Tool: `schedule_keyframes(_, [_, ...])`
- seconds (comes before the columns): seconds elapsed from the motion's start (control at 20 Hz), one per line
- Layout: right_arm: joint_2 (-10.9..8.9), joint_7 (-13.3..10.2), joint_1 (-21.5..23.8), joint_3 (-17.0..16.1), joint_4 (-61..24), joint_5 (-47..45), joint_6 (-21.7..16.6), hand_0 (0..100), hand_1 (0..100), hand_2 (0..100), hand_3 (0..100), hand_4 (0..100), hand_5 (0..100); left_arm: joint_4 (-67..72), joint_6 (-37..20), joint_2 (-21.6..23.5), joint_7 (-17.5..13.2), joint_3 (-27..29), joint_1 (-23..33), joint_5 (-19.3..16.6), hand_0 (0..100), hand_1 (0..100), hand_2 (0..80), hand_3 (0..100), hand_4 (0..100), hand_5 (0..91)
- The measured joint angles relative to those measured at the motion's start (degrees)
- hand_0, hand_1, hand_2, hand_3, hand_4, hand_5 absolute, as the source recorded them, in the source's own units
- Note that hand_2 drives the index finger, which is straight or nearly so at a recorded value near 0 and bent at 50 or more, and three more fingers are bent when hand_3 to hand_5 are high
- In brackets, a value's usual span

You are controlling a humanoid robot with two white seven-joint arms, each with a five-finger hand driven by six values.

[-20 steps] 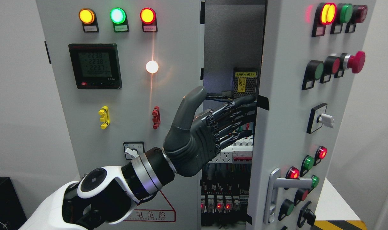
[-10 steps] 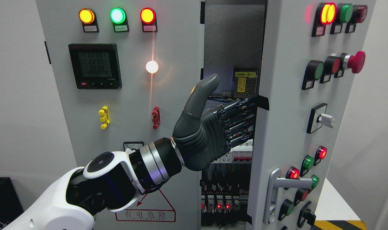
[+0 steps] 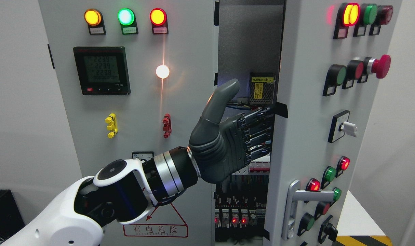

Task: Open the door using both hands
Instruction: 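Hook the left hand fingers behind the ajar door's edge and push outward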

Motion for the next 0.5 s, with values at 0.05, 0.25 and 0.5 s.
schedule_keyframes(0.05, [0.00,0.0,0.0,0.0,0.0,0.0,0.0,0,0,0,0,0,0,-0.1,0.0,-0.1,0.0,-0.1,-0.1,0.1,0,0,0.0,0,0,0.0])
schedule_keyframes(0.25, [0.00,0.0,0.0,0.0,0.0,0.0,0.0,0,0,0,0,0,0,-0.3,0.4,-0.6,0.0,-0.3,-0.6,0.2,0,0,0.0,0,0,0.0])
schedule_keyframes(0.5, [0.00,0.0,0.0,0.0,0.0,0.0,0.0,0,0,0,0,0,0,-0.5,1.4,-1.6,0.0,-0.4,-0.8,0.3,0,0,0.0,0,0,0.0])
